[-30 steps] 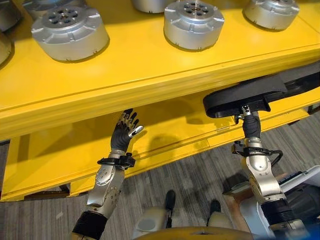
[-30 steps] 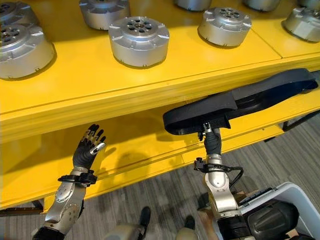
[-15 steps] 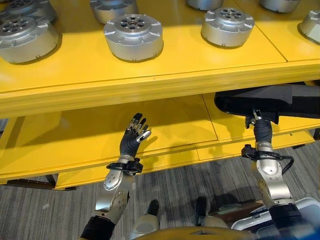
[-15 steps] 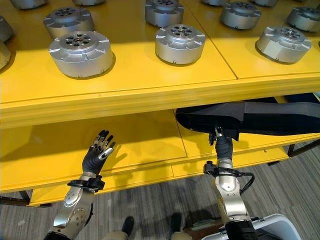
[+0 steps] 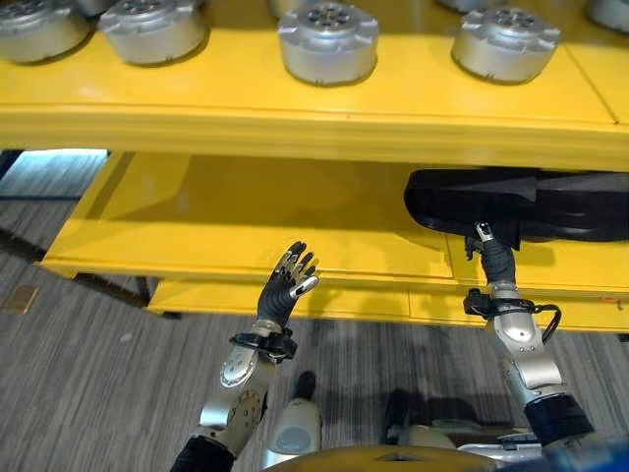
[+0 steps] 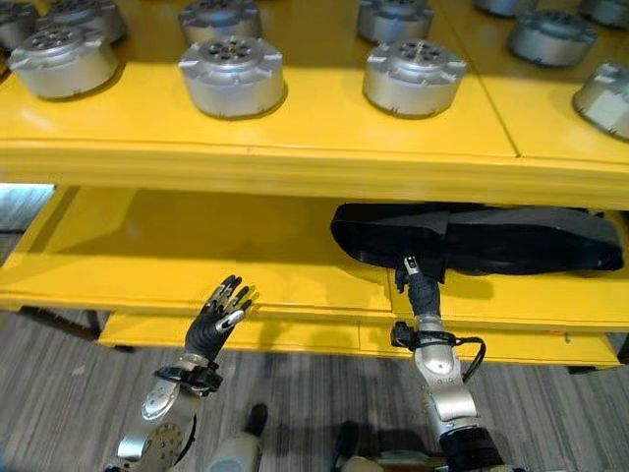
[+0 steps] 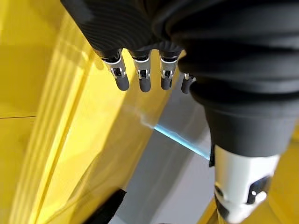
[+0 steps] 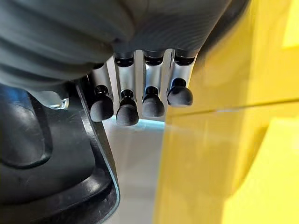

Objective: Move parts from the plastic box to the shelf.

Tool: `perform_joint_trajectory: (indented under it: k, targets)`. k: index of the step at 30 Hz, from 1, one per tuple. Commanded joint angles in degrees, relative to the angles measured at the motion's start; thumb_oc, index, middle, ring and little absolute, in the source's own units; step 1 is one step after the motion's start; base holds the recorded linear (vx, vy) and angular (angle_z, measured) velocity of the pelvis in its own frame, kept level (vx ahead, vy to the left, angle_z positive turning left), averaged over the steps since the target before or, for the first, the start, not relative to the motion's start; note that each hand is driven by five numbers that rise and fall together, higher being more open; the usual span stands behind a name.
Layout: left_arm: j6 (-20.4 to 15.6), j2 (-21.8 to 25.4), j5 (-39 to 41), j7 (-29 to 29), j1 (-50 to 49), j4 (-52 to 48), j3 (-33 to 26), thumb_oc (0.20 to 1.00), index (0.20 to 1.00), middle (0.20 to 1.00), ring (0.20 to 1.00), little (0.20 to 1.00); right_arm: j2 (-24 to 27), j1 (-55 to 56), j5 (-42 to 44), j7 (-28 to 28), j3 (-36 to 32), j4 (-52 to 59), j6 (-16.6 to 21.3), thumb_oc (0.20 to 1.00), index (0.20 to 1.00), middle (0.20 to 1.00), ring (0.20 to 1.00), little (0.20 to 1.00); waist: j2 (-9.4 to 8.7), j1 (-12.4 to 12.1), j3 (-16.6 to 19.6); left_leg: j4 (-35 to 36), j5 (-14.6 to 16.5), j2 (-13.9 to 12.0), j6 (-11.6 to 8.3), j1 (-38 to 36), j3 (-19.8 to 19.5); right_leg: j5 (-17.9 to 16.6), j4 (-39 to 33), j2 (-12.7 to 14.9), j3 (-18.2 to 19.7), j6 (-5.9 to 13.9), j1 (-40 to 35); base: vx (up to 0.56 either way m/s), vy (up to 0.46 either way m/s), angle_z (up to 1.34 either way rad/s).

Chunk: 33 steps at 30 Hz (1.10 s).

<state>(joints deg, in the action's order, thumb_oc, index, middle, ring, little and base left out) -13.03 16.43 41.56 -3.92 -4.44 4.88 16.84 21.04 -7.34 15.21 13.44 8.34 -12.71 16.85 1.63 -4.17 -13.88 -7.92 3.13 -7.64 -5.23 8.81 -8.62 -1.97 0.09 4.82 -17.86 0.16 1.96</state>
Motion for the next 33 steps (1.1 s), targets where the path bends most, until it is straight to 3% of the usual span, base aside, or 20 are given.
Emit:
perform_joint_trajectory:
  k: [1, 2, 3, 4, 7, 13, 23, 33]
  targets:
    - [-2.27, 0.48, 0.7, -1.61, 1.7, -2.09, -0.84, 1.0, 1.0, 1.0, 1.0, 1.0, 0.8, -3.91, 2.69, -1.29, 0.19, 2.39, 4.16, 0.2, 0.2, 0.2, 0.2, 0.2, -1.91, 0.24, 2.33, -1.22, -4.4, -3.94, -1.26, -3.32, -1.09, 7.52, 12.18, 4.97, 2.3, 2.65, -0.01, 0.02, 0.103, -0.08]
    - [-2.23, 0.43, 0.24, -1.03, 1.92, -2.43, -0.85, 1.0, 1.0, 1.0, 1.0, 1.0, -0.26, -3.45, 3.73, -1.59, 1.07, 1.87, 3.76, 0.2, 0.2, 0.2, 0.2, 0.2, -1.15, 0.66, 2.83, 0.69, -5.25, -5.33, -1.3, -4.2, -0.07, 8.1, 13.33, 5.48, 1.4, 3.11, -0.1, 0.02, 0.07, 0.0]
    - [-2.23, 0.43, 0.24, -1.02, 1.91, -2.44, -0.86, 1.0, 1.0, 1.0, 1.0, 1.0, -0.26, -3.45, 3.73, -1.59, 1.08, 1.87, 3.76, 0.2, 0.2, 0.2, 0.2, 0.2, -1.15, 0.67, 2.8, 0.76, -5.29, -5.33, -1.31, -4.27, -0.08, 8.12, 13.34, 5.49, 1.39, 3.1, -0.13, 0.07, 0.22, 0.22]
    - [-2.28, 0.78, -0.3, -0.79, 1.38, -2.58, -1.29, 1.0, 1.0, 1.0, 1.0, 1.0, -1.67, -2.4, 4.75, -1.9, 1.56, 1.53, 3.61, 0.2, 0.2, 0.2, 0.2, 0.2, -0.03, 0.65, 3.19, 2.37, -4.92, -5.44, -1.23, -5.0, -0.03, 8.53, 15.83, 6.47, 0.99, 3.63, 0.02, 0.07, 0.221, 0.38]
    - [-2.41, 1.67, -0.45, -0.38, 1.51, -2.39, -1.52, 1.0, 1.0, 1.0, 1.0, 1.0, -2.8, -1.46, 5.35, -2.15, 1.88, 1.58, 3.15, 0.2, 0.2, 0.2, 0.2, 0.2, -0.44, 0.19, 1.71, -1.08, -2.3, -1.67, -0.96, -3.55, -0.02, 8.02, 16.07, 10.28, -0.31, 4.72, -1.84, 0.06, 0.238, 0.3]
    - [-2.76, 2.08, -1.11, 0.38, 2.14, -2.65, -1.3, 1.0, 1.0, 1.0, 1.0, 1.0, -3.94, -2.52, 4.97, -2.28, 3.6, 0.24, 2.3, 0.2, 0.2, 0.2, 0.2, 0.2, -1.16, -0.83, 0.71, -3.54, 0.04, 1.46, -0.33, -2.07, 0.78, 5.86, 13.95, 13.48, -0.17, 6.76, -3.11, 0.04, 0.15, 0.3]
    - [-2.95, 2.78, -1.13, 1.38, 2.89, -3.39, -1.63, 1.0, 1.0, 1.0, 1.0, 1.0, -4.17, -6.16, 3.73, -2.01, 5.88, -3.09, 1.09, 0.2, 0.2, 0.2, 0.2, 0.2, -3.45, -3.04, 1.03, -4.93, 0.99, 3.57, 0.39, 0.84, 0.29, 4.08, 10.85, 14.44, -1.46, 7.85, -3.71, 0.04, 0.026, 0.03]
    - [-3.13, 3.27, -1.23, 1.73, 3.39, -3.97, -1.45, 1.0, 1.0, 1.0, 1.0, 1.0, -3.34, -9.07, 1.76, -0.99, 5.77, -4.56, 0.63, 0.2, 0.2, 0.2, 0.2, 0.2, -4.08, -4.3, 0.14, -5.56, 1.15, 3.94, 0.57, 2.13, -0.21, 3.85, 10.56, 14.21, -1.94, 8.15, -3.29, 0.01, -0.006, 0.05]
